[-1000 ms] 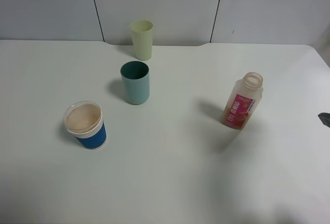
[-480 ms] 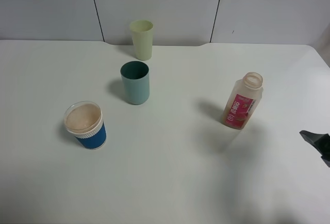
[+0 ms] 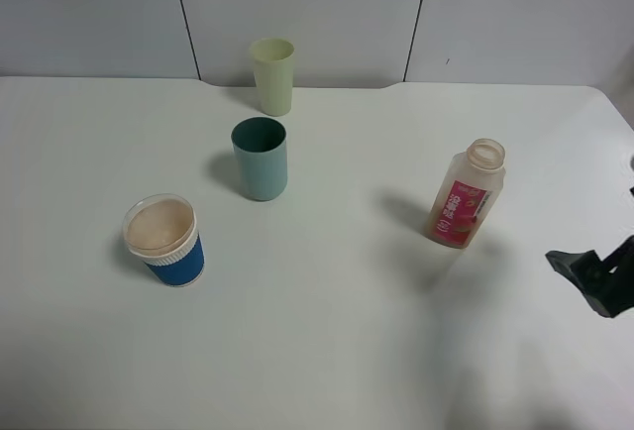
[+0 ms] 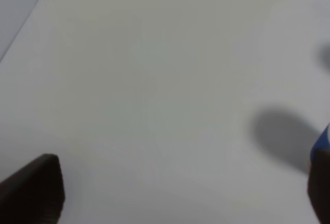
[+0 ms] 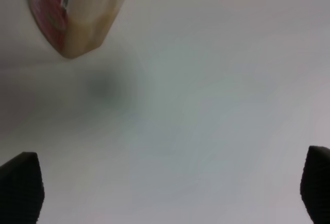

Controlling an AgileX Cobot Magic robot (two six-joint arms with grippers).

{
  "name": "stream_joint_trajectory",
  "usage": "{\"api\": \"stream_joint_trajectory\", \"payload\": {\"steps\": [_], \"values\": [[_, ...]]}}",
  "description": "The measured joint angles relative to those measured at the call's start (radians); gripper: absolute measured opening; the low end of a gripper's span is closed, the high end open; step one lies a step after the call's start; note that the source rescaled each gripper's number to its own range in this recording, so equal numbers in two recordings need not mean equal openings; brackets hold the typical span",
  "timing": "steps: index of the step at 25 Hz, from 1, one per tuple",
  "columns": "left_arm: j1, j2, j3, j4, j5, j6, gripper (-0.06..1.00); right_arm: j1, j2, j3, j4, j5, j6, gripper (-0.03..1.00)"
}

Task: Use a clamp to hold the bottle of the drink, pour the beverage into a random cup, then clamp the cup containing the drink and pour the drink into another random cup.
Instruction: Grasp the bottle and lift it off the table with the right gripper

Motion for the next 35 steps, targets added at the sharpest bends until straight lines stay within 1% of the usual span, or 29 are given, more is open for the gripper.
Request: {"api": "stream_joint_trajectory", "payload": {"steps": [1,2,3,4,5,7,9,13,15,16,17,19,23,26,31,33,34,35], "values": [[0.0,0.0,0.0,0.0,0.0,0.0,0.88,0.0,0.049,0.0,0.009,-0.014,0.016,1.0],[0.0,0.0,0.0,0.0,0.0,0.0,0.88,0.0,0.049,0.0,0.009,-0.014,0.016,1.0],[0.0,0.0,0.0,0.0,0.0,0.0,0.88,0.0,0.086,0.0,0.012,-0.039,0.045,1.0],[0.0,0.0,0.0,0.0,0.0,0.0,0.88,0.0,0.165,0.001,0.014,-0.087,0.11,1.0],[0.0,0.0,0.0,0.0,0.0,0.0,0.88,0.0,0.165,0.001,0.014,-0.087,0.11,1.0],[0.0,0.0,0.0,0.0,0.0,0.0,0.88,0.0,0.279,0.001,0.006,-0.163,0.18,1.0],[0.0,0.0,0.0,0.0,0.0,0.0,0.88,0.0,0.325,0.001,-0.004,-0.185,0.197,1.0],[0.0,0.0,0.0,0.0,0.0,0.0,0.88,0.0,0.395,0.001,-0.045,-0.217,0.207,1.0],[0.0,0.0,0.0,0.0,0.0,0.0,0.88,0.0,0.403,0.001,-0.05,-0.228,0.207,1.0],[0.0,0.0,0.0,0.0,0.0,0.0,0.88,0.0,0.412,0.001,-0.064,-0.244,0.207,1.0],[0.0,0.0,0.0,0.0,0.0,0.0,0.88,-0.006,0.423,0.001,-0.106,-0.293,0.191,1.0],[0.0,0.0,0.0,0.0,0.0,0.0,0.88,-0.018,0.423,0.001,-0.12,-0.302,0.184,1.0],[0.0,0.0,0.0,0.0,0.0,0.0,0.88,-0.06,0.423,0.001,-0.162,-0.316,0.175,1.0],[0.0,0.0,0.0,0.0,0.0,0.0,0.88,-0.143,0.424,0.001,-0.226,-0.374,0.166,1.0],[0.0,0.0,0.0,0.0,0.0,0.0,0.88,-0.168,0.447,0.001,-0.25,-0.415,0.165,1.0],[0.0,0.0,0.0,0.0,0.0,0.0,0.88,-0.171,0.497,0.001,-0.274,-0.459,0.165,1.0],[0.0,0.0,0.0,0.0,0.0,0.0,0.88,-0.171,0.523,0.001,-0.285,-0.493,0.163,1.0],[0.0,0.0,0.0,0.0,0.0,0.0,0.88,-0.171,0.582,0.001,-0.303,-0.549,0.162,1.0]]}}
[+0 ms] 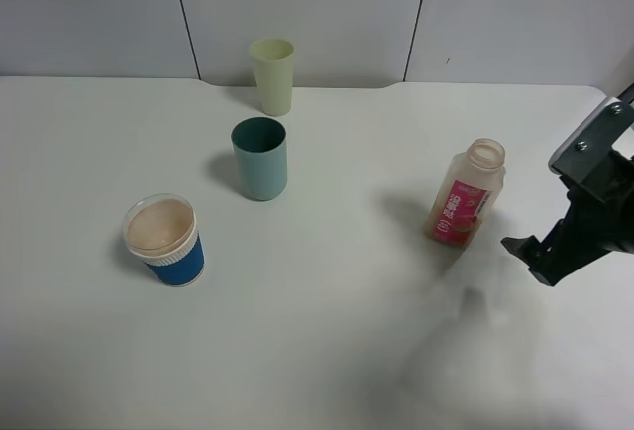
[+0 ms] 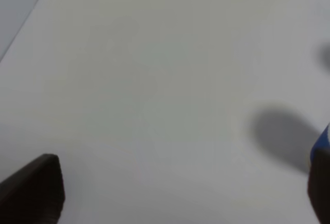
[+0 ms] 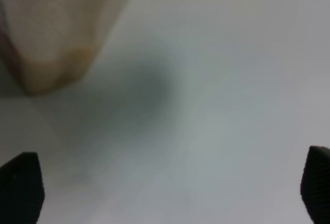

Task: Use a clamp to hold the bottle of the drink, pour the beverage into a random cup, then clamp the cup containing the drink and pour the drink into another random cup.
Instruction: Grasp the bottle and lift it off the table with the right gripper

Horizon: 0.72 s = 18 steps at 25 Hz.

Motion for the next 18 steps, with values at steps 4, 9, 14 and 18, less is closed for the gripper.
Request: {"api": "stream_joint_trajectory", "payload": {"steps": [4,9,14,18], "values": [[0.0,0.0,0.0,0.0,0.0,0.0,0.88,0.0,0.137,-0.001,-0.042,-0.15,0.0,1.0],[0.0,0.0,0.0,0.0,0.0,0.0,0.88,0.0,0.192,-0.002,-0.06,-0.208,0.001,1.0],[0.0,0.0,0.0,0.0,0.0,0.0,0.88,0.0,0.286,-0.003,-0.084,-0.382,0.041,1.0],[0.0,0.0,0.0,0.0,0.0,0.0,0.88,0.0,0.334,-0.003,-0.084,-0.432,0.044,1.0]]}}
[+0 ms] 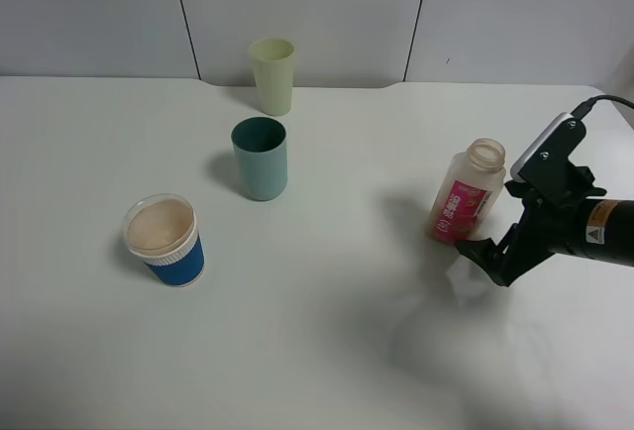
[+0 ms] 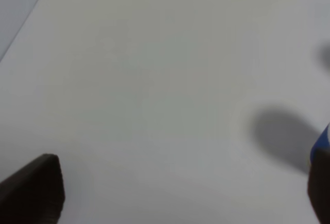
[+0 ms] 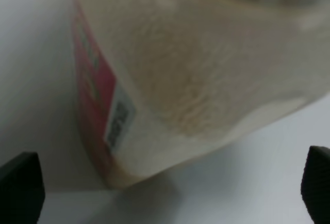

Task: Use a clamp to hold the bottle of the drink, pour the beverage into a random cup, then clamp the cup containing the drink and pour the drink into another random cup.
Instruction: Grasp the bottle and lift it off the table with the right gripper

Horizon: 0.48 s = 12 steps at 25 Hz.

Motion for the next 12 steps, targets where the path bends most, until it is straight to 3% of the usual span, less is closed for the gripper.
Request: {"api": "stream_joint_trajectory", "payload": {"steps": [5,12], "values": [[0.0,0.0,0.0,0.0,0.0,0.0,0.88,0.0,0.076,0.0,-0.001,-0.064,0.0,1.0],[0.0,0.0,0.0,0.0,0.0,0.0,0.88,-0.023,0.105,-0.015,-0.044,-0.069,0.002,1.0]]}}
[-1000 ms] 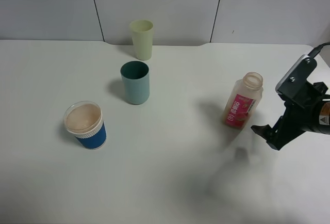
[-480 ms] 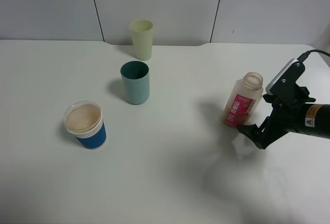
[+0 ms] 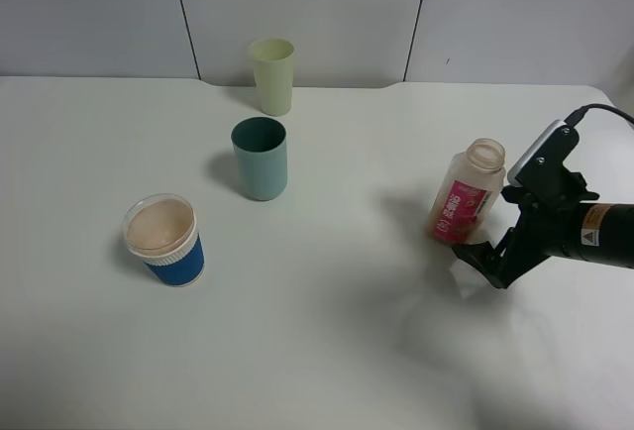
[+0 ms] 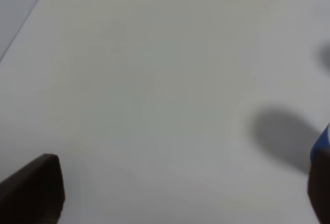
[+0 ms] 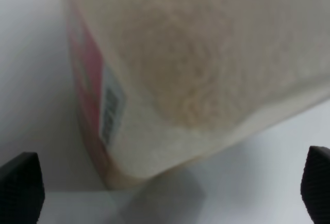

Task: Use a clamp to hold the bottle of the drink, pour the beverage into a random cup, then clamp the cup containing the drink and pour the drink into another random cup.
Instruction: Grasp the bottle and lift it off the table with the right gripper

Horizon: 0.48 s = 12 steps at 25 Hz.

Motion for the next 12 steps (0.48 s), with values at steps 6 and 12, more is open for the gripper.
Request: {"api": "stream_joint_trajectory", "payload": {"steps": [6,12], "values": [[0.0,0.0,0.0,0.0,0.0,0.0,0.88,-0.025,0.025,-0.001,-0.008,-0.032,0.005,1.0],[0.0,0.0,0.0,-0.001,0.0,0.0,0.88,-0.027,0.07,-0.002,0.043,-0.136,0.005,1.0]]}}
